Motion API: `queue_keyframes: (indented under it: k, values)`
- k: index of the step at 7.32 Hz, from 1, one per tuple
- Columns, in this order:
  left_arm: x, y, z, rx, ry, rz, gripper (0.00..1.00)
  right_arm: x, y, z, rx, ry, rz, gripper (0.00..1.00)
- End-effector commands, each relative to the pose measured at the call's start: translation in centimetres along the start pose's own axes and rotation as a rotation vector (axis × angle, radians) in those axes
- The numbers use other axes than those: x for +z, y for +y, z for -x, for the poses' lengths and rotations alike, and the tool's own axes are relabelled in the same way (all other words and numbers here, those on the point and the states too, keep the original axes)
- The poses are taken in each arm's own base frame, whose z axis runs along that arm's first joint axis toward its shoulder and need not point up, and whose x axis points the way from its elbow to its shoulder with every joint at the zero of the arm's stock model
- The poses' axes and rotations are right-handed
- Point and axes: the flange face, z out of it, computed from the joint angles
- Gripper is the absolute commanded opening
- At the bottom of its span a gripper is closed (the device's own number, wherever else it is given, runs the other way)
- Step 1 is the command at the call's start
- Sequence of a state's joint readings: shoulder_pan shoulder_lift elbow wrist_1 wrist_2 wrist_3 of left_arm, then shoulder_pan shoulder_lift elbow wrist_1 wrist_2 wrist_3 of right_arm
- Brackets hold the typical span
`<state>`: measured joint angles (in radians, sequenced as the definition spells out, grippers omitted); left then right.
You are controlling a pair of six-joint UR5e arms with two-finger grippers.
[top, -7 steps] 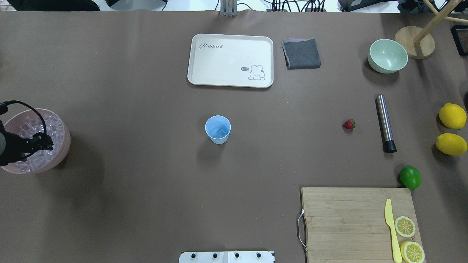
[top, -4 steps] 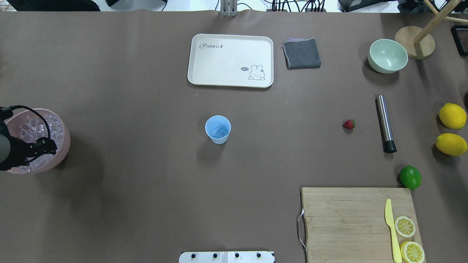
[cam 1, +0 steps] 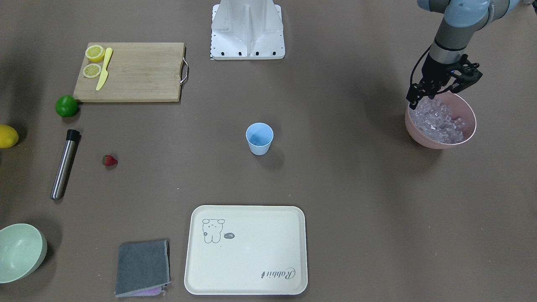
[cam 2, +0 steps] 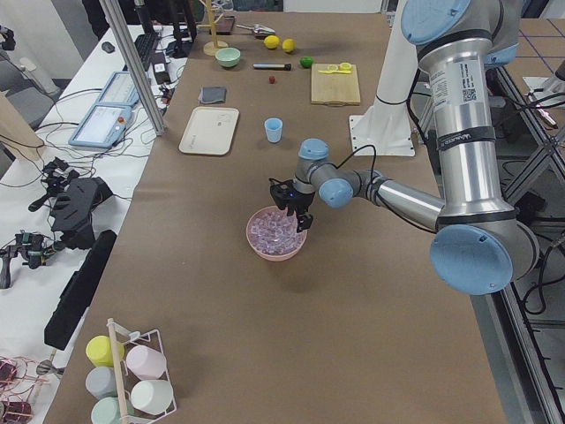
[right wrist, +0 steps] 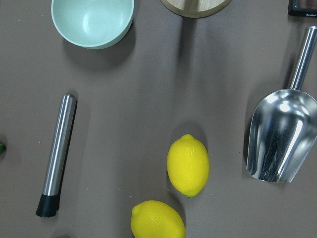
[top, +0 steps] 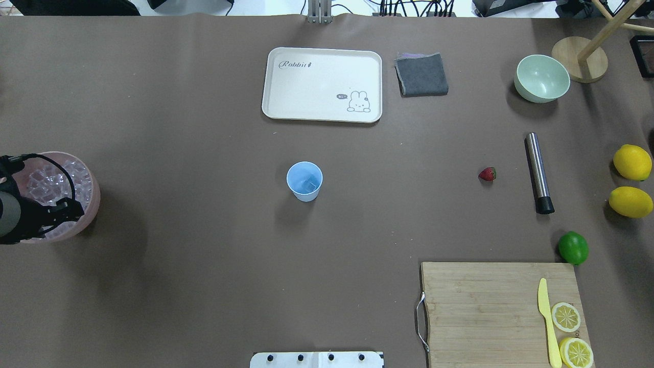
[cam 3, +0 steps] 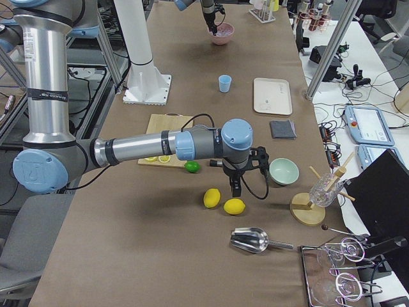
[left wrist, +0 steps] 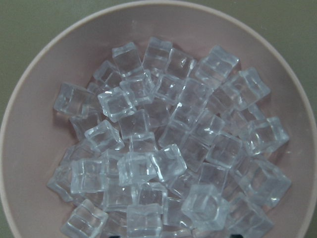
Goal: Mash ice and strawberries in cup
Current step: 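Lower the left gripper into the ice and grasp another cube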
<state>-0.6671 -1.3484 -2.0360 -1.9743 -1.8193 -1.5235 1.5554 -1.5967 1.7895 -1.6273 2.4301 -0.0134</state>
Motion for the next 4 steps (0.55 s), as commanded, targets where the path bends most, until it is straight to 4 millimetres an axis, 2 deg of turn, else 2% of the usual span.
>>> queue_keyframes:
  k: [1,3,4]
  values:
    - [0.07,0.3,-0.11,-0.001,0.0,0.005,0.62,-0.07,0.0,0.09,-0.002,-0.001,-0.001,1.0]
    - [0.07,0.3,-0.11,-0.001,0.0,0.005,0.29,-0.21,-0.02,0.26,-0.005,-0.001,-0.004,1.0]
    - [0.09,0.23,0.07,-0.003,-0.003,0.002,0.17,-0.26,-0.03,0.32,-0.005,-0.001,-0.005,1.0]
